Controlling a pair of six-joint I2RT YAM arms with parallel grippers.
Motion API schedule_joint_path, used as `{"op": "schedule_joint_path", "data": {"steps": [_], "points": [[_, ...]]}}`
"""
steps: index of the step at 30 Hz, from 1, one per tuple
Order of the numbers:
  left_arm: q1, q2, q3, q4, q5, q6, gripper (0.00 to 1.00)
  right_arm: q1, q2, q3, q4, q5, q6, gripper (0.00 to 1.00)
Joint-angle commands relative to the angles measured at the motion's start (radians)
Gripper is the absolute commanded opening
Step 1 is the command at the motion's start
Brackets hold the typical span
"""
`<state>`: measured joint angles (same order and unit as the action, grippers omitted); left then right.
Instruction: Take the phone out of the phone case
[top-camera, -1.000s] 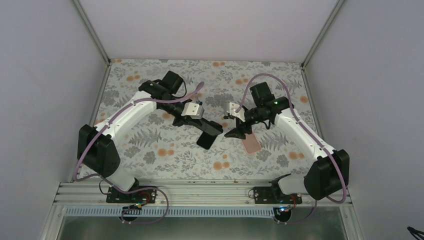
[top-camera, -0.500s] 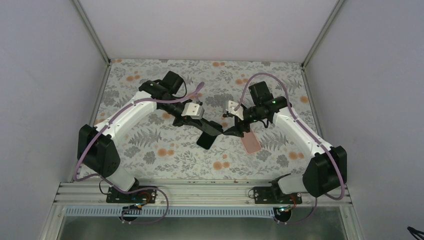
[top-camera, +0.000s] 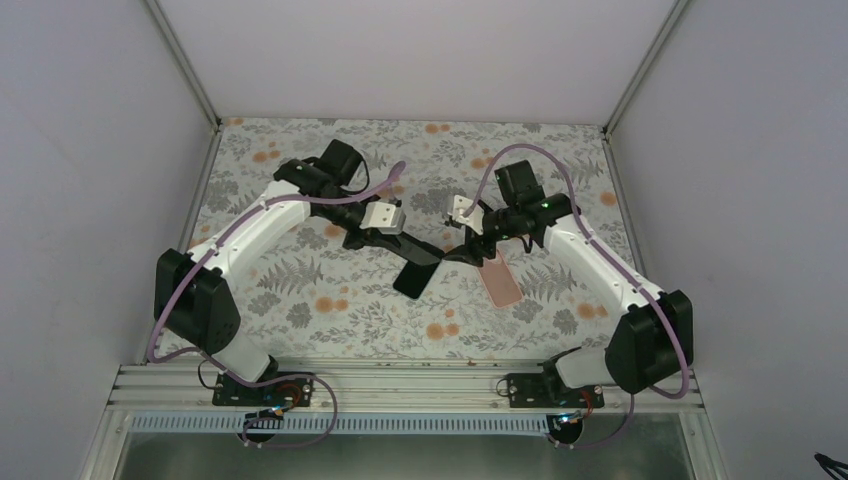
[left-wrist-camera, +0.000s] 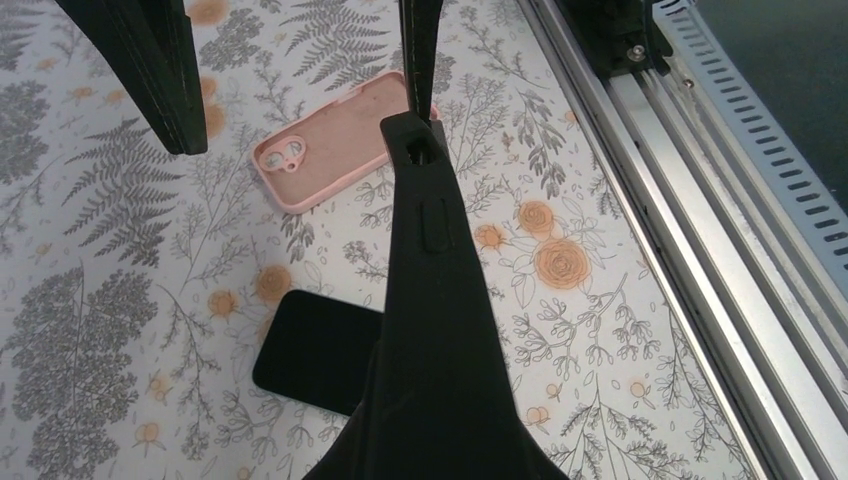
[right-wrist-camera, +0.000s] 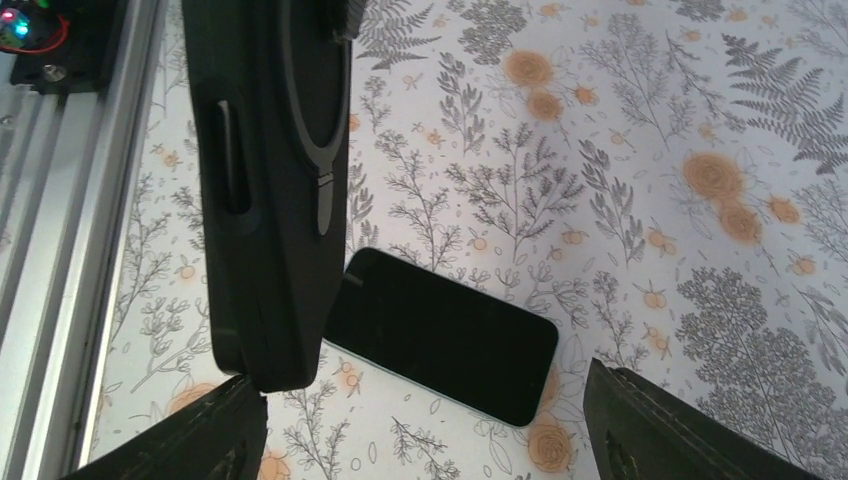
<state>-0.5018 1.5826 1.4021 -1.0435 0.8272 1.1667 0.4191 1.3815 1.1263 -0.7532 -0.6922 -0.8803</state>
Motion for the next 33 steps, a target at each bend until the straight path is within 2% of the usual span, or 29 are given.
{"op": "schedule_joint_path", "data": {"steps": [1, 6, 10, 20, 23, 26, 28, 30, 33], "points": [[-0.02, -0.024, 0.014, -0.036, 0.161, 0.04, 0.02, -0.002, 0.031, -0.005, 0.177, 0.113, 0.062, 0.8], [-0.025, -0.009, 0.024, -0.059, 0.193, 0.051, 0.02, -0.002, 0.041, 0.02, 0.241, 0.176, 0.087, 0.79], [-0.026, 0.006, 0.029, -0.042, 0.228, 0.04, 0.02, 0.01, 0.074, 0.08, 0.207, 0.149, 0.085, 0.79], [-0.027, 0.076, 0.122, -0.111, 0.38, 0.073, 0.02, 0.182, 0.099, 0.162, 0.242, 0.119, 0.205, 0.8], [-0.027, 0.084, 0.138, -0.118, 0.398, 0.074, 0.02, 0.19, 0.122, 0.174, 0.232, 0.017, 0.216, 0.8], [-0.026, 0.08, 0.152, -0.09, 0.395, 0.048, 0.02, 0.194, 0.169, 0.188, 0.173, -0.149, 0.2, 0.8], [-0.021, 0.074, 0.161, -0.038, 0.391, 0.006, 0.02, 0.193, 0.194, 0.188, 0.108, -0.332, 0.142, 0.8], [-0.014, 0.074, 0.167, 0.014, 0.385, -0.028, 0.02, 0.196, 0.222, 0.196, -0.021, -0.526, 0.017, 0.78], [-0.014, 0.088, 0.178, 0.076, 0.379, -0.068, 0.02, 0.197, 0.27, 0.238, -0.105, -0.704, -0.052, 0.69]]}}
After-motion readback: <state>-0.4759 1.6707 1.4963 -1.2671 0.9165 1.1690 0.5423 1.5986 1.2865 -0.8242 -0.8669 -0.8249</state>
